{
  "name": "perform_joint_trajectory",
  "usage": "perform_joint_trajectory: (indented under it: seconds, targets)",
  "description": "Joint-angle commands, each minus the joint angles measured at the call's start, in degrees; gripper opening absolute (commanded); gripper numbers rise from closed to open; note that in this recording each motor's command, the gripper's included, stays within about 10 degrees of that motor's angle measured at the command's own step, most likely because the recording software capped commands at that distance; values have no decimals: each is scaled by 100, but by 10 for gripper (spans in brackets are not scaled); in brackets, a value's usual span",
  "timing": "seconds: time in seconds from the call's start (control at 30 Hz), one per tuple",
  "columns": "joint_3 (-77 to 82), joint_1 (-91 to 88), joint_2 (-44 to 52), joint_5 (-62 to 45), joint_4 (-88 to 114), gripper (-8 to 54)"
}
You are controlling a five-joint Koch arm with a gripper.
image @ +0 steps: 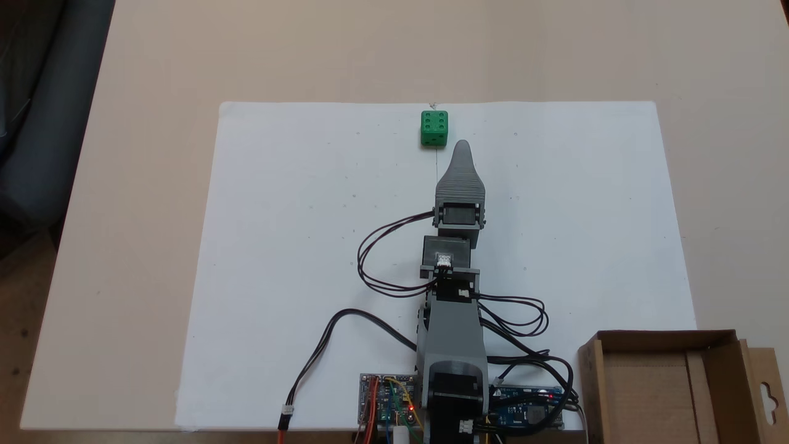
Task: Grasp a green dice and put it in the bin.
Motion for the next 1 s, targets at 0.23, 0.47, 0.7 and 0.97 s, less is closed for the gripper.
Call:
perform_joint_trajectory:
  seconds: [0.23, 0.47, 0.7, 0.97]
  targets:
    - [-914, 53, 642, 26, 193, 389]
    - [-2145, 0, 633, 114, 2672, 389]
    - [-3217, -70, 624, 264, 5098, 390]
    - [-5080, -62, 422, 281, 8146, 393]
